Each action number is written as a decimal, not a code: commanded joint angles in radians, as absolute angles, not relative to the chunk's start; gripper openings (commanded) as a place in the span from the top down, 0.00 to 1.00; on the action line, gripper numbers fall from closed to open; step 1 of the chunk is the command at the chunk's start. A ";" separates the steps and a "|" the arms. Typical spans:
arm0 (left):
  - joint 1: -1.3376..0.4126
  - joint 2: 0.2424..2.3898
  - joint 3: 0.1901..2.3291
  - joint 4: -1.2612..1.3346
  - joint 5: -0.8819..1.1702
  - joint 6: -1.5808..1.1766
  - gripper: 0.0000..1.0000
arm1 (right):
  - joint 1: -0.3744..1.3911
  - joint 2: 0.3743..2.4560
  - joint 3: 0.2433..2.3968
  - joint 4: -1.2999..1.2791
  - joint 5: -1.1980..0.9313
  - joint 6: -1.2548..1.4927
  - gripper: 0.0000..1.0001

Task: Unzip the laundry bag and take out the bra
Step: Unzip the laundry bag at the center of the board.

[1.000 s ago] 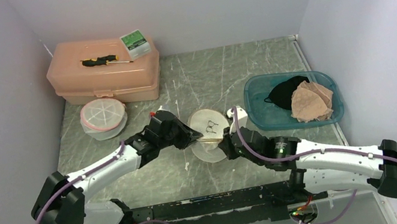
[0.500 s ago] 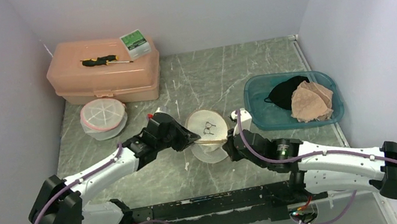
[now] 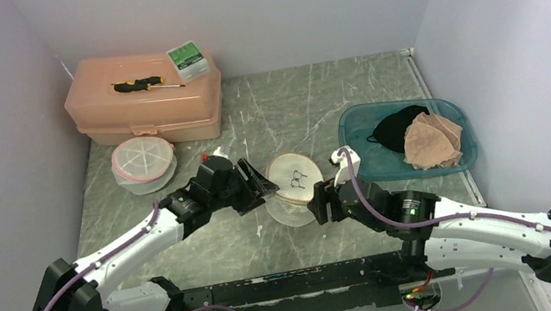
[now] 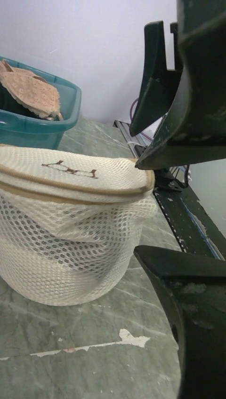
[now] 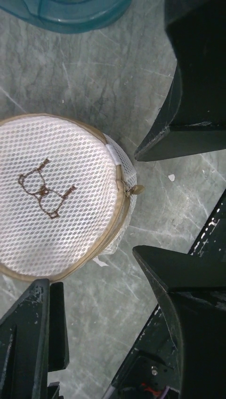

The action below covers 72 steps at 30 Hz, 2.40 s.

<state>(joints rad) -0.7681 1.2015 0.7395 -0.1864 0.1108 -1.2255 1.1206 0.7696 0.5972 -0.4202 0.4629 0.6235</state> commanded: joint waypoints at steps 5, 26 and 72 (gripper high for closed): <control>-0.765 1.028 0.820 -0.381 -0.026 -0.990 0.28 | 1.119 0.638 0.627 -0.428 0.538 0.586 0.31; -0.534 1.362 0.919 -0.069 0.293 -0.722 0.25 | 1.117 0.710 0.544 -0.166 0.506 0.520 0.33; -0.491 1.221 0.693 -0.030 0.323 -0.862 0.30 | 1.211 1.300 0.901 -0.239 0.648 0.328 1.00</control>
